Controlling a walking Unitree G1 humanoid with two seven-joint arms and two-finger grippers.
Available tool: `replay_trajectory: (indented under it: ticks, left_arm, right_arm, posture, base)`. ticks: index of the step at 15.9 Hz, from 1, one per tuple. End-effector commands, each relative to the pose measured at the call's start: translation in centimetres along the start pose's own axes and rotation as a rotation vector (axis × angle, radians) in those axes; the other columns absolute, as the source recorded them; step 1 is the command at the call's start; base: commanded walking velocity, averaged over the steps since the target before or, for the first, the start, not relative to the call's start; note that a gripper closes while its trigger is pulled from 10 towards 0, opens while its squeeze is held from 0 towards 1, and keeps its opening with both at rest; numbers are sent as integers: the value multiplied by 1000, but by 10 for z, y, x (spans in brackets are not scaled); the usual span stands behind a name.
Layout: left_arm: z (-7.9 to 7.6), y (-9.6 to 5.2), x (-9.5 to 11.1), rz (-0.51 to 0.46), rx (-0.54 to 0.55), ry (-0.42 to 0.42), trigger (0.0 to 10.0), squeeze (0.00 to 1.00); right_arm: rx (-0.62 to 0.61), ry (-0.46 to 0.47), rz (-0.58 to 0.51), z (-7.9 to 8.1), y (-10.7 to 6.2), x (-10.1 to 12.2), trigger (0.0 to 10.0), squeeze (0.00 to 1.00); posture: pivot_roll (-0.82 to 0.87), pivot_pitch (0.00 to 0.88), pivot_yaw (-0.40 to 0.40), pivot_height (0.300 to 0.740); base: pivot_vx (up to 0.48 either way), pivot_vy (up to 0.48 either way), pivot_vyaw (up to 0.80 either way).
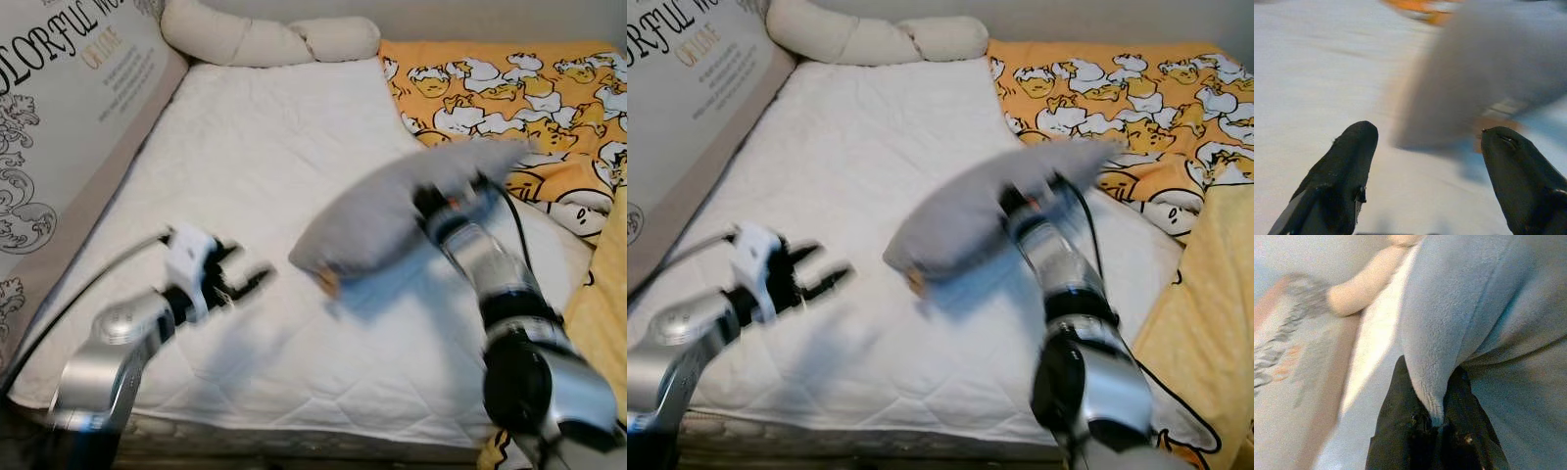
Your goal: Clean up the room
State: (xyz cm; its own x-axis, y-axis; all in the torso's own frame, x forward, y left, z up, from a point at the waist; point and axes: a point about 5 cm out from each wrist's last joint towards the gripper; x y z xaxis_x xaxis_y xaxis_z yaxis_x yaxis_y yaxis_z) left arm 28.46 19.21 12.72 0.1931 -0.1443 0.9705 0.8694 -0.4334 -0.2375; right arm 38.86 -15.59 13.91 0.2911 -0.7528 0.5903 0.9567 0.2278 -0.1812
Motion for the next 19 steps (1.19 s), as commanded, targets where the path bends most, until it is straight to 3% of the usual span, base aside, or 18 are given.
replay_trajectory:
  ticks: [1,4,6,7,8,9,10,11,12,13,14,15,16,17,19]
  left_arm:
    - [20,-1,5,-14,163,3,10000,0]
    - [35,-5,24,-96,251,-41,10000,0]
    - [43,-5,28,-125,295,-32,10000,0]
    - [52,-4,35,-157,355,7,10000,0]
    - [56,-4,38,-170,382,8,10000,0]
    - [56,-1,40,-168,379,-12,10000,0]
    - [55,1,40,-162,368,-13,10000,0]
    - [53,4,39,-152,339,-28,10000,0]
    - [44,13,35,-121,263,-36,10000,0]
    - [39,19,31,-95,214,-29,10000,314]
    - [29,29,25,-56,124,-22,10000,1000]
    - [22,43,19,-34,67,-24,10000,1000]
    - [16,54,17,-25,24,-38,10000,1000]
    - [9,69,13,-3,-26,-54,10000,1000]
    - [4,80,9,31,-52,-56,10000,1000]
  right_arm:
    - [116,-19,-8,31,6,10,0,0]
    - [328,20,25,76,8,19,0,0]
    - [413,68,51,91,4,23,0,0]
    - [471,138,78,96,-2,26,0,0]
    - [483,162,97,93,-6,27,0,0]
    - [377,205,154,58,-8,13,0,0]
    - [325,239,179,42,-8,5,0,0]
    - [235,262,225,15,-11,-13,0,0]
    - [94,184,308,-23,-19,-43,0,0]
    - [30,144,348,-41,-26,-57,0,0]
    - [-80,72,401,-69,-39,-76,0,0]
    - [-161,-33,444,-92,-52,-87,0,0]
    - [-196,-85,458,-102,-57,-90,0,0]
    - [-204,-72,441,-104,-58,-87,0,0]
    - [-192,-60,423,-104,-57,-84,0,0]
  posture:
    - [79,0,39,740]
    - [86,0,37,740]
    - [72,0,40,740]
    - [65,0,45,740]
    - [59,0,50,740]
    - [55,0,53,740]
    - [52,0,56,740]
    - [47,0,62,740]
    - [45,0,62,740]
    - [45,0,61,740]
    - [49,0,58,740]
    - [52,0,53,740]
    - [55,0,48,740]
    - [49,0,48,740]
    - [35,0,57,740]
  base:
    - [0,0,0]
    - [0,0,0]
    - [0,0,0]
    - [0,0,0]
    - [0,0,0]
    - [0,0,0]
    - [0,0,0]
    - [0,0,0]
    - [0,0,0]
    - [0,0,0]
    - [0,0,0]
    - [0,0,0]
    - [0,0,0]
    - [0,0,0]
    - [0,0,0]
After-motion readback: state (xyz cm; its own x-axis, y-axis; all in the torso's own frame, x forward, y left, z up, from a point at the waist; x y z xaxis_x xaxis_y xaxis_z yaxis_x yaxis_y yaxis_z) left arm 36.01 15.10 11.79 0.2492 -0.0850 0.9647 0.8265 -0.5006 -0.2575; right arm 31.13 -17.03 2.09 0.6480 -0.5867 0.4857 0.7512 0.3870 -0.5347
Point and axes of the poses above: a point about 5 cm out from each wrist's last joint towards the gripper, its own y axis pointing out of the wrist towards the gripper, its own x axis along the axis of the wrist's last joint, z = x × y, and after that the axes turned 2 degrees about y, right-handed
